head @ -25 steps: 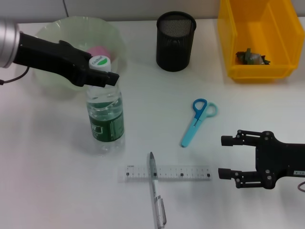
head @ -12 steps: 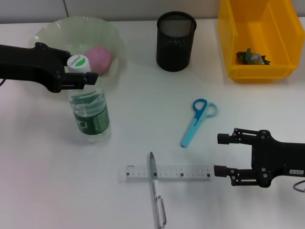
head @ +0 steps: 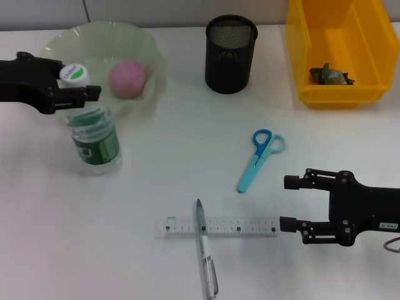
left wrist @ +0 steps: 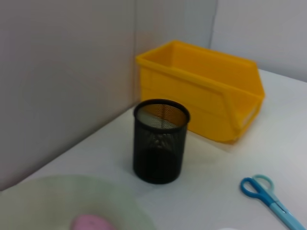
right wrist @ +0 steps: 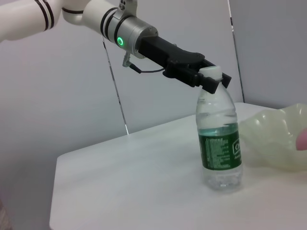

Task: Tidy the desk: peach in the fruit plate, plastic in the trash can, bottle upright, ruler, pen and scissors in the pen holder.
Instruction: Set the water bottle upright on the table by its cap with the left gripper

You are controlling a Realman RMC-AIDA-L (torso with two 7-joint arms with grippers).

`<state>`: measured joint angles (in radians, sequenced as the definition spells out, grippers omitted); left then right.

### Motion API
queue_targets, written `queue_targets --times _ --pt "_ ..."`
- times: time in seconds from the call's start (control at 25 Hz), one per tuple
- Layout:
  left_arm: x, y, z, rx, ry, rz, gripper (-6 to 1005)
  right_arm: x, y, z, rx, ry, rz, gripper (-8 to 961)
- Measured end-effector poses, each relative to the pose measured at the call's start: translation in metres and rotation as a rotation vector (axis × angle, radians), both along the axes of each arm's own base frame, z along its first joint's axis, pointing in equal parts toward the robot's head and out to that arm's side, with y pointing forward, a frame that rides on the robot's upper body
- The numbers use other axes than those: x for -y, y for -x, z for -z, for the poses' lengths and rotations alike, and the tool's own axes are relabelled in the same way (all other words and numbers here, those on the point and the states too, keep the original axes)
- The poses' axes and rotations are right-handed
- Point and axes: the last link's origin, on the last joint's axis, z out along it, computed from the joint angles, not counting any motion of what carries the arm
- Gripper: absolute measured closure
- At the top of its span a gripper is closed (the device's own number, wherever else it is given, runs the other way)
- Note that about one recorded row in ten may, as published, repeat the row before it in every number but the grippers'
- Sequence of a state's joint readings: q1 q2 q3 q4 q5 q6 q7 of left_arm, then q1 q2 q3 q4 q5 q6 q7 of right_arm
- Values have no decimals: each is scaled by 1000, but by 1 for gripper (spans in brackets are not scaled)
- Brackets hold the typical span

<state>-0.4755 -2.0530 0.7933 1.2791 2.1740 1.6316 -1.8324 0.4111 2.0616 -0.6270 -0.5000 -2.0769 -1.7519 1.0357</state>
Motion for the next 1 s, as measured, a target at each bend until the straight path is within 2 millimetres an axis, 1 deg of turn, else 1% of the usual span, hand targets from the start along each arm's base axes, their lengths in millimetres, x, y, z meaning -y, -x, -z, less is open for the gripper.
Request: queue_targets --times 0.08,0.12,0.2,0.32,0.44,0.52,0.84,1.0 --pt "0 0 0 0 0 0 538 0 0 0 0 0 -1 177" --pt "0 6 -8 16 -31 -23 537 0 0 0 0 0 -1 177" --pt "1 9 -12 23 -45 -34 537 -1 1 0 0 1 -3 177" --pt "1 9 -12 23 -45 -34 536 0 1 0 -2 2 -5 177" --pt "2 19 -24 29 -97 -73 536 0 1 -1 -5 4 -10 177" --pt "2 21 -25 29 -106 -79 535 0 1 -2 -4 4 -10 177" --pt "0 40 -31 16 -185 -139 534 1 1 -3 -10 7 -14 177" --pt "0 42 -32 14 -192 -146 533 1 1 -4 -9 8 -13 177"
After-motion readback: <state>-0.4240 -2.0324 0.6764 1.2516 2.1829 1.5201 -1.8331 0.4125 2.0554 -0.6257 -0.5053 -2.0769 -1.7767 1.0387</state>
